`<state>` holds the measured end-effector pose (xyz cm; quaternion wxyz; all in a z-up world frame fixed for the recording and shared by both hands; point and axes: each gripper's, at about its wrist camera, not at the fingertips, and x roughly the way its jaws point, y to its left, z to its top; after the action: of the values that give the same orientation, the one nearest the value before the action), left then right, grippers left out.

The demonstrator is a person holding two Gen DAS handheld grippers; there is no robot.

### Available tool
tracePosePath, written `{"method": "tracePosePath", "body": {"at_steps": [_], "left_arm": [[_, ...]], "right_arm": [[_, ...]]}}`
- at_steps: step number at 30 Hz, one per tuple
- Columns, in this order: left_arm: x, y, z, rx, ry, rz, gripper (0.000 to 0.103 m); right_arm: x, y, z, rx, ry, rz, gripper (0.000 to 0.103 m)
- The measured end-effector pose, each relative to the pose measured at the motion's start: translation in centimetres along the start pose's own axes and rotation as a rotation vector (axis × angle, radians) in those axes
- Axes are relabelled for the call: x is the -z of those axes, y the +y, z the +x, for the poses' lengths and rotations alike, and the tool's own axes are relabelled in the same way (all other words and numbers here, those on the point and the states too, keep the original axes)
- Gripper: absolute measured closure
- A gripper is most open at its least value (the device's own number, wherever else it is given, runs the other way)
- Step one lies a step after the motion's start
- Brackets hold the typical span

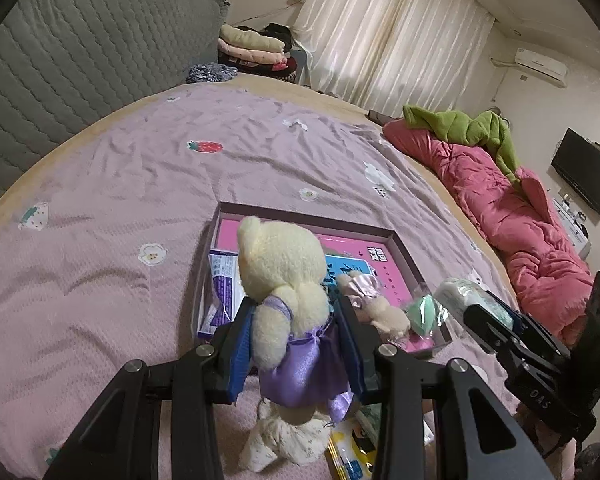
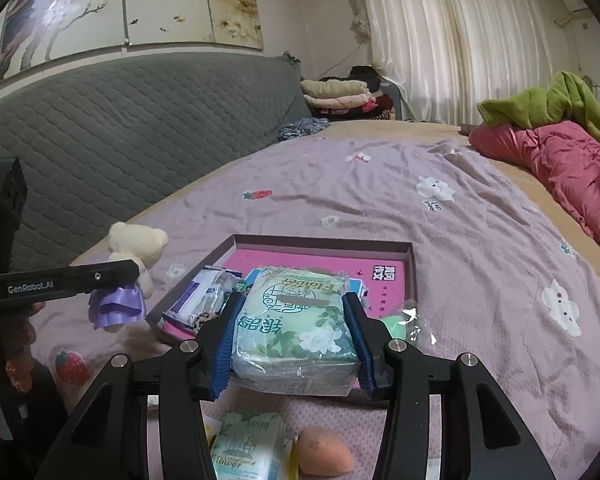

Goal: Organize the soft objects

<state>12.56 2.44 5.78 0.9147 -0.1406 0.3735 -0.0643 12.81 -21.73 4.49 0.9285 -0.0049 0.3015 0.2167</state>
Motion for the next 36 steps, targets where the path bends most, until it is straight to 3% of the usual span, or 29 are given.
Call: {"method": "tracePosePath", "body": {"at_steps": [21, 27, 36], "left_arm": [[-1.1, 0.6, 4.7, -0.031, 0.032, 0.049, 0.063], [-0.7, 0.5, 5.9, -0.073, 0.046, 0.096, 0.063], [1.0, 0.1, 8.0, -0.06, 0.106, 0.116, 0.063]], "right_arm": [[-1.7, -1.6, 0.7, 0.022, -0.024, 0.029, 0.053], [-2.0, -2.4, 0.6, 0.028, -0.033, 0.054, 0.053], [-2.5, -3.6, 1.2, 0.061, -0.038, 0.06, 0.053]]}}
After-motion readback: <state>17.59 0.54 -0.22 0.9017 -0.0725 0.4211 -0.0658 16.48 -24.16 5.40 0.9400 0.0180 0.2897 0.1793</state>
